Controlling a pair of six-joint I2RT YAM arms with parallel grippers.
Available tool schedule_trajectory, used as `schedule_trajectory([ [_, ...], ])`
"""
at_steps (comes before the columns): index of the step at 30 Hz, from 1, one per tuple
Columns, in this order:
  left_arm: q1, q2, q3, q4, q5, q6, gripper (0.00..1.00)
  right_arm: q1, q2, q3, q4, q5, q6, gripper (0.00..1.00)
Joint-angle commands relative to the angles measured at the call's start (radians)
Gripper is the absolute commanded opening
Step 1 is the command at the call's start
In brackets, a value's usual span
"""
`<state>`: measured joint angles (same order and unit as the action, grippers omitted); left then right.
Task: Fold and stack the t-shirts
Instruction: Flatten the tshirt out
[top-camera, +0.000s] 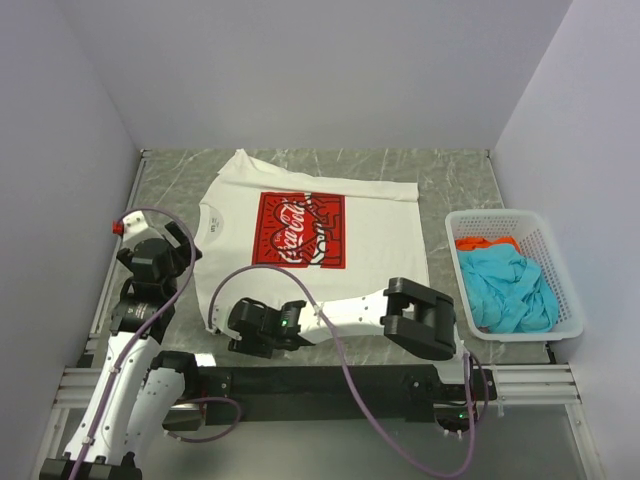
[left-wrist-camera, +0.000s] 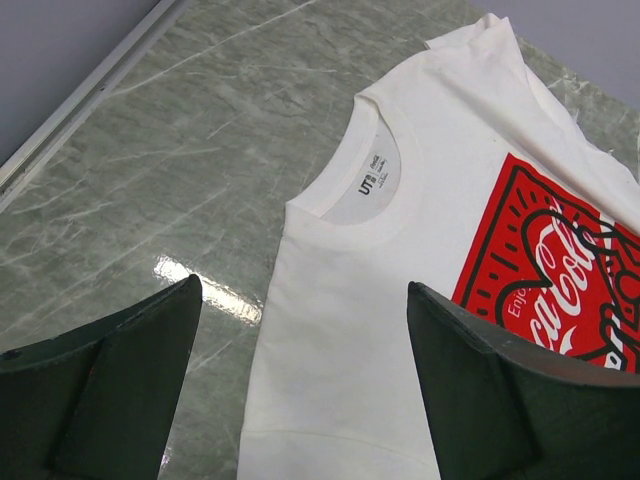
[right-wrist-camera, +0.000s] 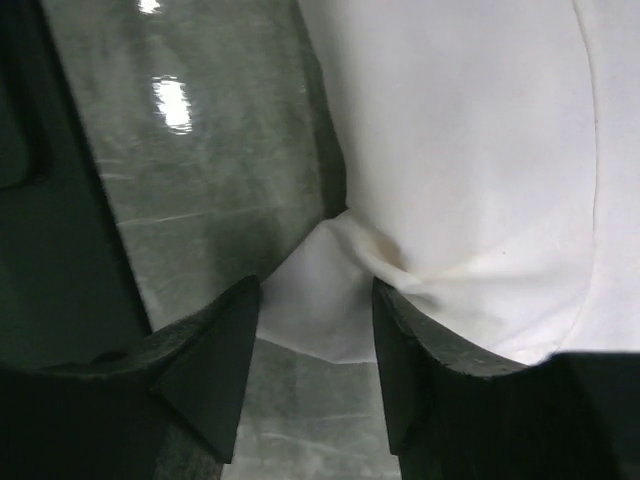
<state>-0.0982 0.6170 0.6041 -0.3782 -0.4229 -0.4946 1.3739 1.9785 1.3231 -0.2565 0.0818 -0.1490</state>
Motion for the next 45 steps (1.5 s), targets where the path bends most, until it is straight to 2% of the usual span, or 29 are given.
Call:
schedule_trajectory([
  [1, 0.008, -0.013, -0.003, 0.042, -0.017, -0.012, 0.89, 0.007, 0.023, 0.047, -0.001, 0.094, -0.023, 0.55],
  [4, 0.009, -0.011, -0.003, 0.042, -0.010, -0.007, 0.88, 0.007, 0.016, 0.027, 0.017, 0.114, -0.026, 0.33],
  [5, 0.009, -0.008, -0.001, 0.044, -0.007, -0.009, 0.88, 0.008, 0.008, 0.022, 0.022, 0.115, -0.026, 0.15],
  [7, 0.011, -0.007, -0.001, 0.045, -0.001, -0.005, 0.87, 0.002, -0.026, 0.011, 0.033, 0.124, -0.035, 0.01],
  [8, 0.011, -0.007, -0.003, 0.047, 0.001, -0.002, 0.87, 0.001, -0.041, 0.008, 0.036, 0.127, -0.038, 0.00],
  [12, 0.012, -0.005, -0.004, 0.053, 0.021, 0.007, 0.86, -0.085, -0.118, 0.043, 0.008, 0.043, 0.006, 0.00],
  [14, 0.012, -0.002, -0.007, 0.058, 0.032, 0.011, 0.86, -0.179, -0.148, 0.062, -0.006, -0.020, 0.049, 0.01],
  [16, 0.014, 0.004, -0.007, 0.058, 0.047, 0.014, 0.86, -0.283, -0.145, 0.090, -0.016, -0.124, 0.133, 0.07],
  [18, 0.014, 0.012, -0.006, 0.061, 0.058, 0.021, 0.86, -0.344, -0.118, 0.146, -0.044, -0.163, 0.249, 0.16],
  [19, 0.014, 0.019, -0.006, 0.061, 0.068, 0.021, 0.86, -0.398, -0.080, 0.175, -0.096, -0.162, 0.282, 0.23],
  [21, 0.014, 0.027, -0.004, 0.059, 0.076, 0.021, 0.86, -0.423, -0.047, 0.241, -0.139, -0.127, 0.331, 0.32],
  [22, 0.014, 0.033, -0.006, 0.061, 0.082, 0.022, 0.86, -0.424, -0.040, 0.251, -0.151, -0.104, 0.330, 0.39],
  [25, 0.015, 0.039, -0.006, 0.062, 0.096, 0.025, 0.86, -0.398, -0.105, 0.184, -0.060, -0.083, 0.292, 0.46],
  [29, 0.015, 0.050, -0.006, 0.067, 0.121, 0.027, 0.86, -0.329, -0.187, 0.041, 0.063, -0.034, 0.175, 0.50],
  [32, 0.015, 0.072, -0.004, 0.070, 0.171, 0.019, 0.86, -0.291, -0.195, 0.025, 0.105, 0.015, 0.120, 0.50],
  [37, 0.015, 0.134, -0.024, 0.099, 0.364, -0.131, 0.84, -0.332, -0.213, 0.044, 0.042, 0.021, 0.147, 0.51],
  [41, 0.012, 0.223, -0.044, 0.150, 0.403, -0.249, 0.84, -0.383, -0.296, -0.063, 0.025, 0.033, 0.250, 0.53],
  [44, 0.002, 0.326, -0.032, 0.174, 0.408, -0.260, 0.80, -0.421, -0.383, -0.151, 0.007, 0.053, 0.295, 0.53],
  [45, -0.011, 0.384, -0.020, 0.185, 0.403, -0.260, 0.74, -0.427, -0.426, -0.171, 0.002, 0.061, 0.301, 0.53],
])
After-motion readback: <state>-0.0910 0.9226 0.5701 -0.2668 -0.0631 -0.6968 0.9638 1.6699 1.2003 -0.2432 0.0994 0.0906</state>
